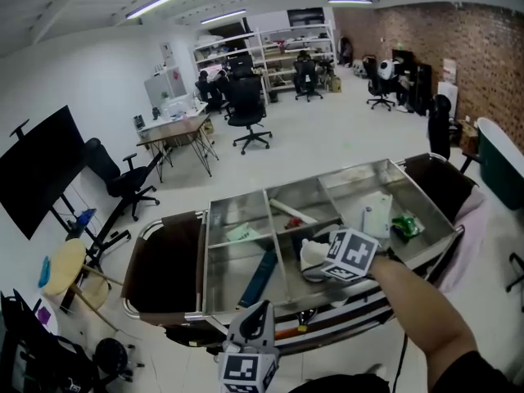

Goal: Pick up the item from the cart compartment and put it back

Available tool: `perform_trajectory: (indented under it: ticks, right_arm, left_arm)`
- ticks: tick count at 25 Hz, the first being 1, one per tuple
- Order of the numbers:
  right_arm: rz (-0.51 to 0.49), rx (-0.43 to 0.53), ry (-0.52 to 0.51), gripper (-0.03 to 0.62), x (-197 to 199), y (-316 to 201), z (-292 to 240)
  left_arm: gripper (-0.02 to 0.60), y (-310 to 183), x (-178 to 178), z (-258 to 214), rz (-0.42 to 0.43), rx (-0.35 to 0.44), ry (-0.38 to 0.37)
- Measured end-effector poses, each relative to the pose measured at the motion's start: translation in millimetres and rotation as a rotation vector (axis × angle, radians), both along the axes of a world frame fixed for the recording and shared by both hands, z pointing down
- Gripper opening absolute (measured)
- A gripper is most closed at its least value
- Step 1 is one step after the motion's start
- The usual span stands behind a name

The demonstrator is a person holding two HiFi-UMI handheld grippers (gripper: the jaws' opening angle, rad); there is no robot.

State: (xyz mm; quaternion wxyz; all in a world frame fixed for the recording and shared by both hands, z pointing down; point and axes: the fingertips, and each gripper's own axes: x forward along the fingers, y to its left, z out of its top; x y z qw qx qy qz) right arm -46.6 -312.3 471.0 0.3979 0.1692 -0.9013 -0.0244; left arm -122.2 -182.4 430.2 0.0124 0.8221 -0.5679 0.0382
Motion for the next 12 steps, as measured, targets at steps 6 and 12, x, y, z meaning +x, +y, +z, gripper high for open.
perform_trajectory:
  ticks: [6, 12]
  right_arm:
    - [-0.048, -0.052, 0.117, 0.271, -10, 7, 22]
    - [-0.062, -0.031, 0.172, 0.187, -12, 1, 31]
  left_arm:
    - [0.0, 1, 2, -1, 0.002, -0.002, -0.003]
    - [0.0, 0, -1, 3, -0.007, -0.011, 0.0]
